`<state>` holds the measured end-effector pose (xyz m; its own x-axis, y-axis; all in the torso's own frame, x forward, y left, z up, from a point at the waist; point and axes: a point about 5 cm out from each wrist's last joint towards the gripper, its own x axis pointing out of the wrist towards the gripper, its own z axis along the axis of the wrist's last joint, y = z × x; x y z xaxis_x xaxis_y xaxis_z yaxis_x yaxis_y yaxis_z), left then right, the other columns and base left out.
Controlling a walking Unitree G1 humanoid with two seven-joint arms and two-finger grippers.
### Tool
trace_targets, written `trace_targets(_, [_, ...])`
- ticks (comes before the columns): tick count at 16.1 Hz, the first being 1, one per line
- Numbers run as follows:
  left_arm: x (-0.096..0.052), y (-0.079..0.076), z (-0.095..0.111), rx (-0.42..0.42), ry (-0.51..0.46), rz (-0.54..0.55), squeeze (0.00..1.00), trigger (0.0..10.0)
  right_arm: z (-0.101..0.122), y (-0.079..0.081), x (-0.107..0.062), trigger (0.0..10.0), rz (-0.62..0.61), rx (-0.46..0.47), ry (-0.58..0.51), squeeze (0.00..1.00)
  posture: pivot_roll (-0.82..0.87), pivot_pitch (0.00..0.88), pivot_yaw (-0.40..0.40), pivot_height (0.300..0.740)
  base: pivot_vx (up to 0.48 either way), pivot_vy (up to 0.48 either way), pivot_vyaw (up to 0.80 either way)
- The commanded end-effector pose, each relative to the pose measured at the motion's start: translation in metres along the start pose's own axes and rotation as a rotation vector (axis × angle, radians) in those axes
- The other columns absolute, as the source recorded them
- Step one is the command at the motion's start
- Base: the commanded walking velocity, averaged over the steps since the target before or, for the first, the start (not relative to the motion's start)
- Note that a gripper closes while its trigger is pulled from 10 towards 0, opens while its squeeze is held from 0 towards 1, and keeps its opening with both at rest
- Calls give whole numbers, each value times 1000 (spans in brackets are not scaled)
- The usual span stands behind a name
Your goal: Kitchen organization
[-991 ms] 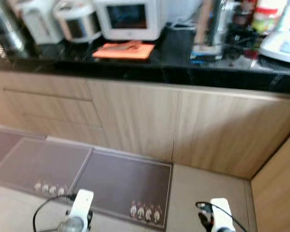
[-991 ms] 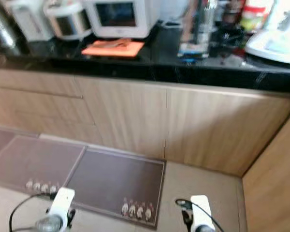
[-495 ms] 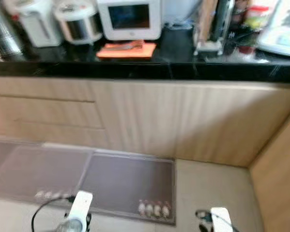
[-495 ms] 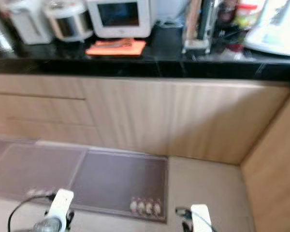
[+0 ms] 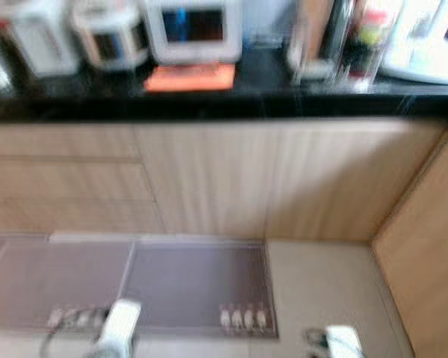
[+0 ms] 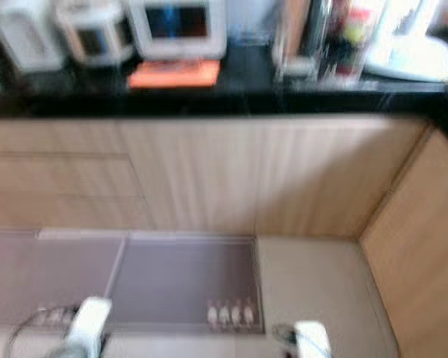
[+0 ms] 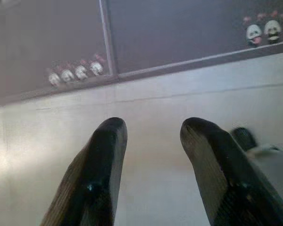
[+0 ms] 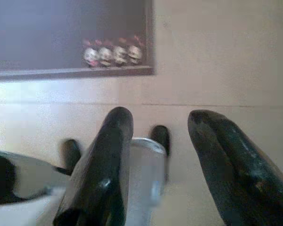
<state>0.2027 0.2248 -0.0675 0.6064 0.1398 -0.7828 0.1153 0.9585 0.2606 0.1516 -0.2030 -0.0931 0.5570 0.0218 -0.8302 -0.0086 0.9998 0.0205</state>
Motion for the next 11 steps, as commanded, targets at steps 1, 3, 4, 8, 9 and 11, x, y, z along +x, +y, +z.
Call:
trace_targets(1, [1,-5,9,-9,-22,-14,0,10000,-8,-8,-3,10000,-20,-10,24,0,-154,0,82,740,0,304,0])
trace_targets(3, [1,-5,8,-10,-20,-13,0,10000,-9,-9,-4,10000,-21,-10,23,0,-154,0,81,740,0,311,0])
trace_targets(4, [1,-5,7,-18,-19,-9,0,10000,-9,-10,-4,10000,-22,-18,27,0,-152,0,59,740,0,326,0])
trace_targets(8, [2,-21,15,-85,-37,-19,0,10000,5,-18,-3,10000,-30,-80,7,0,-162,0,-7,740,0,327,0])
trace_targets(9, [2,-28,20,-45,-54,-40,0,10000,11,-23,-2,10000,-39,-92,-5,0,-167,0,-17,740,0,322,0])
trace_targets(11, [2,-42,25,18,-75,-85,0,10000,22,-27,-1,10000,-48,-105,-25,0,-167,0,-27,740,0,322,0])
